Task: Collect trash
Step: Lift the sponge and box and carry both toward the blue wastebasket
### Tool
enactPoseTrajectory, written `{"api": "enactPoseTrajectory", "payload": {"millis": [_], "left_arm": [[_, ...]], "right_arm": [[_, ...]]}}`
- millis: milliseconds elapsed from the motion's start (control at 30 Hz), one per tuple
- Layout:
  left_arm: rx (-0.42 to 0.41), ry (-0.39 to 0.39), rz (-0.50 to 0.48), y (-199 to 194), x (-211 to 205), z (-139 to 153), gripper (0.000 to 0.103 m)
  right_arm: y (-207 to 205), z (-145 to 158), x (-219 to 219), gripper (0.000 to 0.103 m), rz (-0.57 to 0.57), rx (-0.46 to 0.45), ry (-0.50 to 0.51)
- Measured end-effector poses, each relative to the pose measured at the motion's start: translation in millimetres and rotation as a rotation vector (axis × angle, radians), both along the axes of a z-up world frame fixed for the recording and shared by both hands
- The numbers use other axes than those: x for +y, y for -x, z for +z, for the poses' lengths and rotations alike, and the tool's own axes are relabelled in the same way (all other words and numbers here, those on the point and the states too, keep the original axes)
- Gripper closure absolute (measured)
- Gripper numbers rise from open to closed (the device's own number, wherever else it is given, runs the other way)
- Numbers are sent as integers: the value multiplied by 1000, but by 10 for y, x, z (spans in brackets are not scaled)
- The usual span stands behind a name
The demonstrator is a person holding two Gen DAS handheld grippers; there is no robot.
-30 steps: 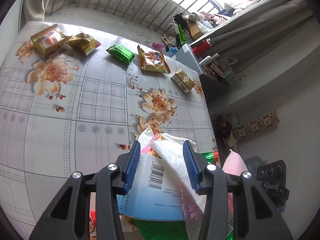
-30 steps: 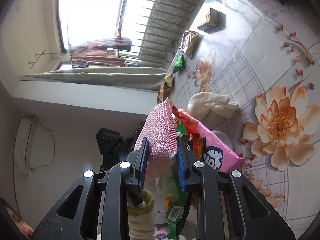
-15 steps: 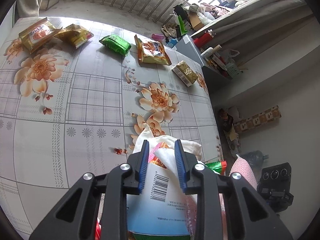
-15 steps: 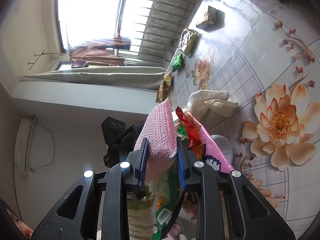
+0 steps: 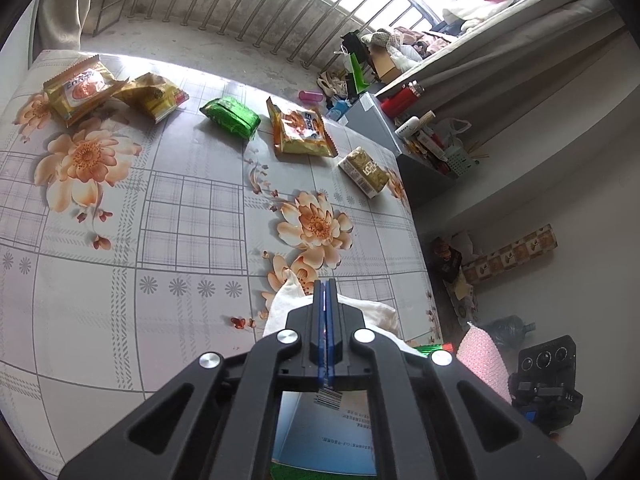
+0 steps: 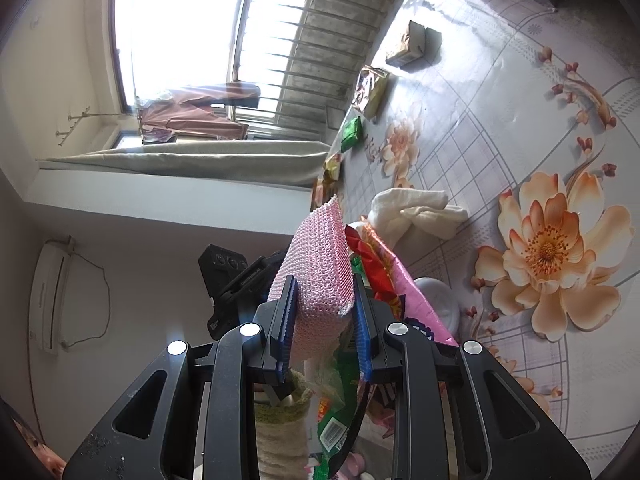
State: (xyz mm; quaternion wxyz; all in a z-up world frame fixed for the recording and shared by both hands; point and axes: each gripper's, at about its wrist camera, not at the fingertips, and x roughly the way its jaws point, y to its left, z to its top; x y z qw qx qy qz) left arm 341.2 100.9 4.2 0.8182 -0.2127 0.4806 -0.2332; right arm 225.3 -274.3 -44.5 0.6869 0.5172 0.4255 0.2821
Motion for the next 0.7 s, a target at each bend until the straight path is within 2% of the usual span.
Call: {"api": "enactPoseTrajectory", "payload": {"millis": [367, 700], "left_arm": [[-161, 67, 75, 134, 178, 489, 103], [-345, 137, 70, 438, 185, 1116, 103]], "right_arm": [[105, 50, -160, 79, -49, -18, -17], [243, 99, -321, 79, -82, -38, -37]]}}
